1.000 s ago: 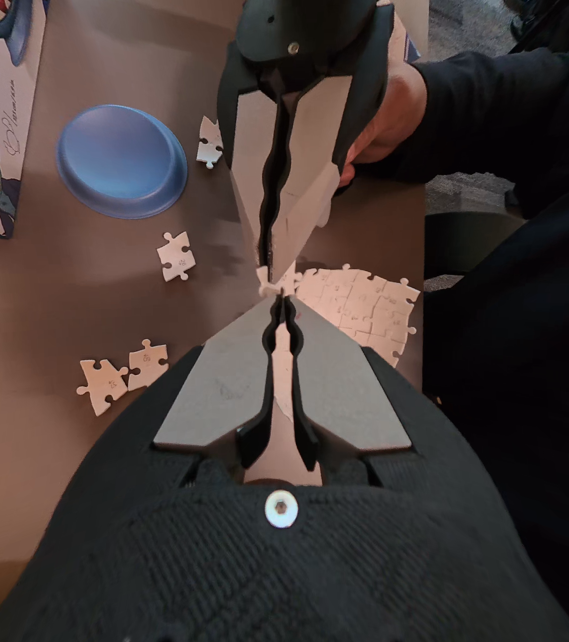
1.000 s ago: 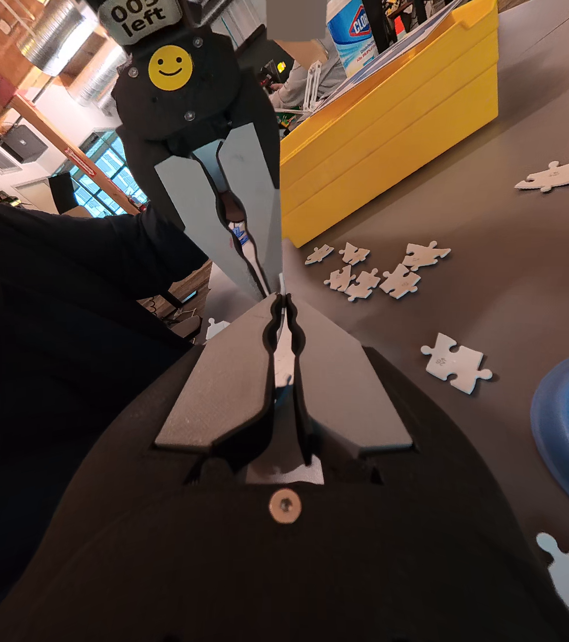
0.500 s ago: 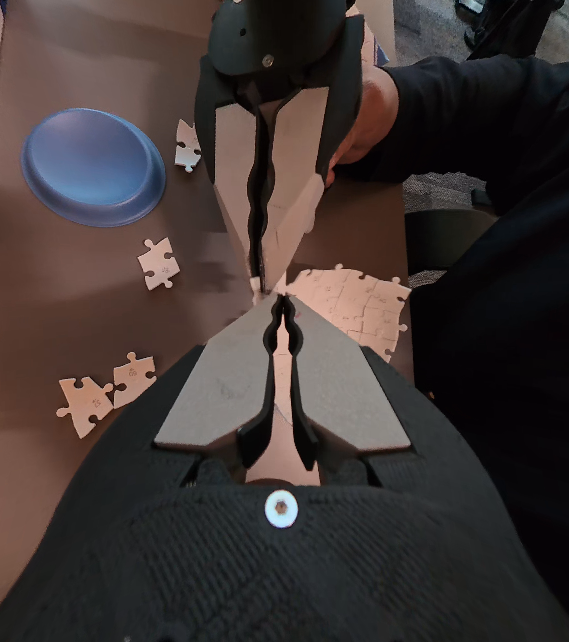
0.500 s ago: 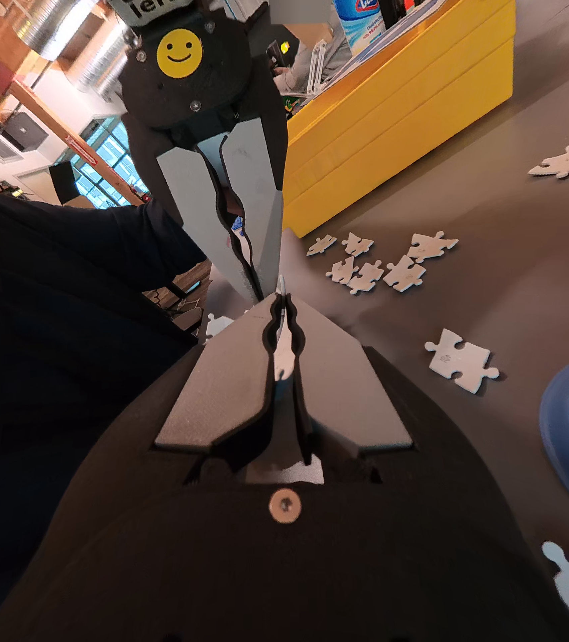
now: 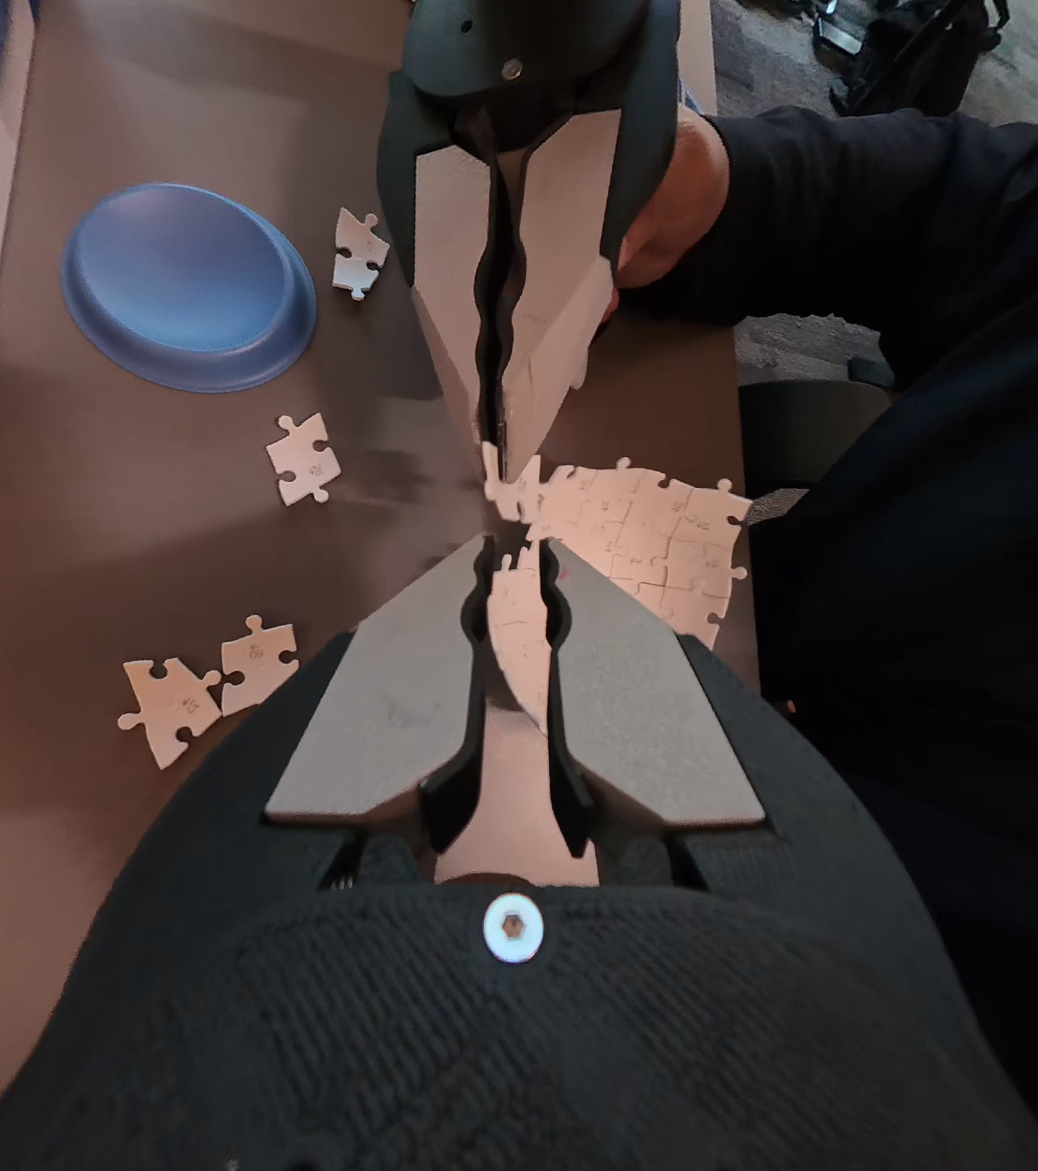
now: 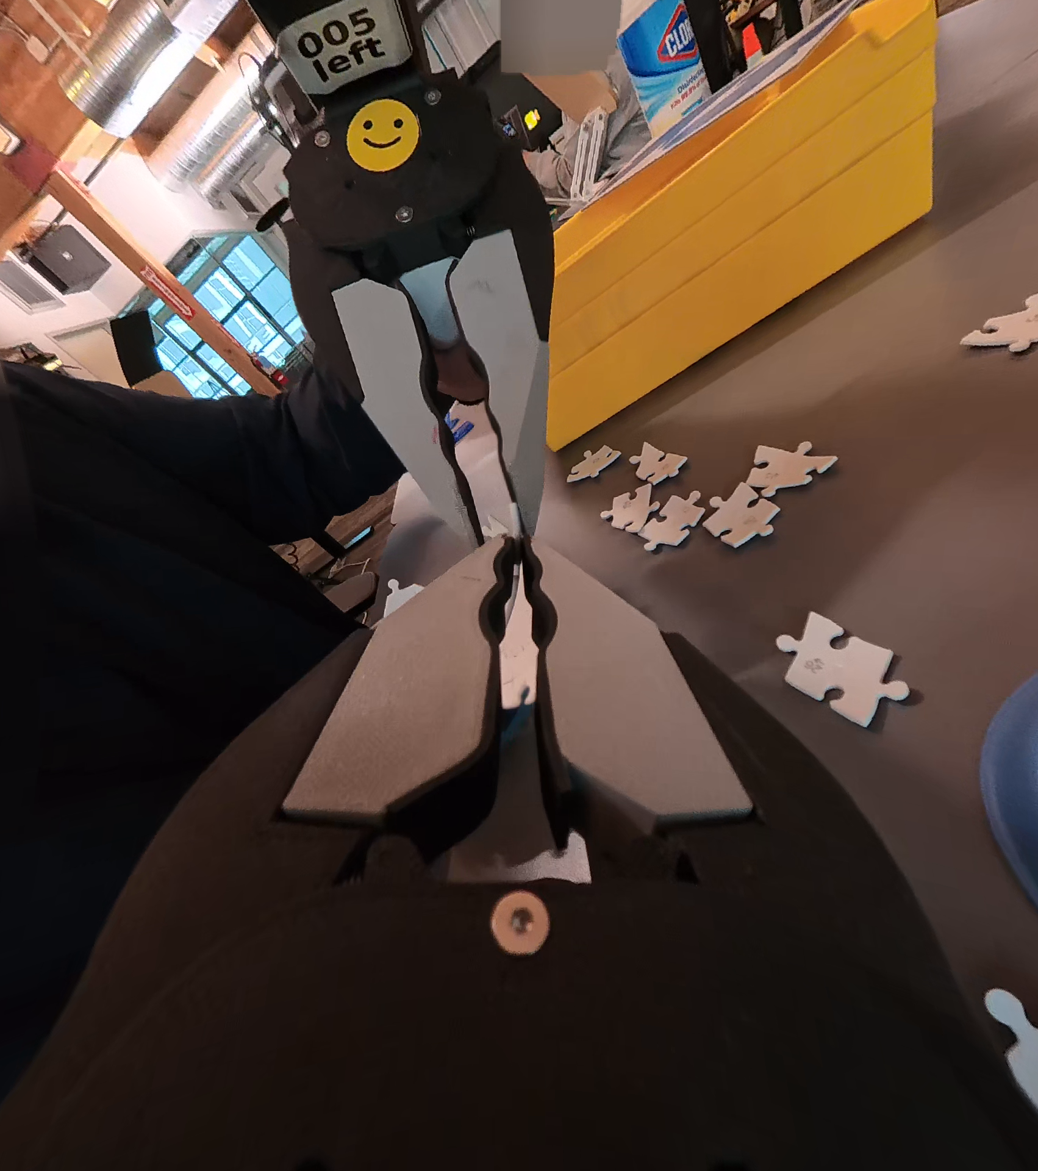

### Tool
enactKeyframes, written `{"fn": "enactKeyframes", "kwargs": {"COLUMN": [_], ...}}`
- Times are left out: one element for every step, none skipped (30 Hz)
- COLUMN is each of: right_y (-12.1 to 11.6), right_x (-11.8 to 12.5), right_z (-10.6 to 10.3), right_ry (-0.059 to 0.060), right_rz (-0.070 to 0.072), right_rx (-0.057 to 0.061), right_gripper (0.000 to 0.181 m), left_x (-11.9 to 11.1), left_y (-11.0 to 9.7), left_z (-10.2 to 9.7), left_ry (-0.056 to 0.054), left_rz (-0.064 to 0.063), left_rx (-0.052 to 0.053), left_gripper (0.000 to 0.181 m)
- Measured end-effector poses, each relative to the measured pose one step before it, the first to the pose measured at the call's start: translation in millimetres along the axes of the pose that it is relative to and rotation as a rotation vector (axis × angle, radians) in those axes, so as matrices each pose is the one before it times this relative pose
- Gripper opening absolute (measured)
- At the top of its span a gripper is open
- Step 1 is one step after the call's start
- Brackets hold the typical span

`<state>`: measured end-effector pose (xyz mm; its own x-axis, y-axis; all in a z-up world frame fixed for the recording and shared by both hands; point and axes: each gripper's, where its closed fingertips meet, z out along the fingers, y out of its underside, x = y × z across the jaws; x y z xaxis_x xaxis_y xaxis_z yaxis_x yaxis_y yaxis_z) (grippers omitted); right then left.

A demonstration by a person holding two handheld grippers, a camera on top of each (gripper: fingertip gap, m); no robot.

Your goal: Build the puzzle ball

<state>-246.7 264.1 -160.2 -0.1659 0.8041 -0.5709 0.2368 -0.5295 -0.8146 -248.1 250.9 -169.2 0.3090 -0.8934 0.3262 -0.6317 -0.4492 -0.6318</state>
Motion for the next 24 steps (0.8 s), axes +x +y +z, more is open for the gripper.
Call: {"fn": "enactKeyframes", "kwargs": {"right_y": [-0.72,-0.53,-0.22,-0.15,-0.15,-0.70,-0.78,-0.30,0.19,0.02,-0.10,0.33,0.01,-0.12,0.28,0.94,1.15,1.02,0.96,0.75,0.11,-0.15,-0.18,-0.18], "right_x": [-0.70,-0.89,-1.14,-1.39,-1.13,-0.64,-0.18,0.00,-0.04,-0.03,0.69,0.53,-0.25,-0.27,0.01,-0.17,-0.40,-0.23,0.24,0.16,0.21,0.22,0.04,0.06], "right_z": [-0.51,0.09,0.44,0.71,0.71,0.25,-0.13,-0.29,-0.35,-0.38,-0.48,-0.26,-0.11,0.06,0.17,0.55,0.79,0.58,0.55,0.30,0.16,0.02,-0.18,-0.10], "right_ry": [-0.0018,-0.0025,-0.0033,-0.0041,-0.0025,0.0021,0.0039,0.0033,0.0003,-0.0013,0.0018,0.0012,-0.0026,-0.0015,0.0005,-0.0009,-0.0022,-0.0003,0.0019,0.0024,0.0021,0.0011,-0.0003,-0.0003], "right_rz": [-0.0028,-0.0040,-0.0045,-0.0048,-0.0052,-0.0073,-0.0074,-0.0058,-0.0014,0.0030,0.0045,0.0023,0.0007,-0.0011,-0.0015,-0.0009,0.0001,-0.0006,-0.0019,-0.0020,-0.0014,0.0001,0.0008,0.0007], "right_rx": [0.0038,0.0018,0.0000,-0.0009,-0.0009,0.0023,0.0022,0.0004,-0.0011,0.0020,0.0020,-0.0013,-0.0008,0.0006,-0.0024,-0.0061,-0.0072,-0.0053,-0.0053,-0.0045,-0.0011,0.0007,0.0009,0.0007], "right_gripper": [0.000,0.000,0.000,0.000,0.000,0.000,0.000,0.000,0.000,0.000,0.000,0.000,0.000,0.000,0.000,0.000,0.000,0.000,0.000,0.000,0.000,0.000,0.000,0.000], "left_x": [-0.12,-0.67,-0.43,-0.41,0.03,0.74,0.56,1.00,0.42,0.18,0.14,0.54,0.39,-0.38,-0.64,0.17,0.44,0.02,-0.64,-0.48,-0.51,-0.05,0.10,0.20], "left_y": [-0.79,-1.58,-1.68,-1.30,-0.98,0.32,-0.66,-0.49,-0.20,-0.51,-1.10,-0.99,-0.74,-0.58,-0.67,-0.97,-1.33,-1.49,-1.51,-1.00,-0.58,0.02,0.32,0.33], "left_z": [-0.85,-0.20,0.32,0.81,1.09,1.67,1.42,1.16,0.41,-0.13,-0.69,-0.98,-0.84,-0.58,-0.37,-0.40,-0.47,-0.76,-1.05,-1.04,-0.66,-0.19,0.18,0.53], "left_ry": [-0.0019,-0.0047,-0.0035,-0.0020,0.0009,0.0072,0.0058,0.0093,0.0066,0.0054,0.0067,0.0090,0.0076,0.0019,-0.0006,0.0039,0.0063,0.0026,-0.0004,0.0003,0.0005,0.0013,0.0007,0.0001], "left_rz": [0.0020,-0.0001,0.0000,-0.0001,-0.0005,-0.0011,-0.0007,-0.0018,-0.0026,-0.0029,-0.0062,-0.0086,-0.0059,-0.0040,-0.0027,-0.0030,-0.0034,-0.0026,-0.0022,-0.0026,-0.0023,-0.0013,0.0001,0.0010], "left_rx": [0.0050,0.0083,0.0065,0.0033,0.0011,-0.0066,0.0011,0.0015,0.0001,0.0036,0.0081,0.0072,0.0051,0.0047,0.0044,0.0059,0.0068,0.0076,0.0077,0.0049,0.0022,-0.0004,-0.0025,-0.0030], "left_gripper": [0.011,0.010,0.007,0.005,0.004,0.004,0.004,0.002,0.002,0.003,0.005,0.006,0.005,0.005,0.004,0.004,0.004,0.003,0.003,0.003,0.003,0.002,0.002,0.003]}}
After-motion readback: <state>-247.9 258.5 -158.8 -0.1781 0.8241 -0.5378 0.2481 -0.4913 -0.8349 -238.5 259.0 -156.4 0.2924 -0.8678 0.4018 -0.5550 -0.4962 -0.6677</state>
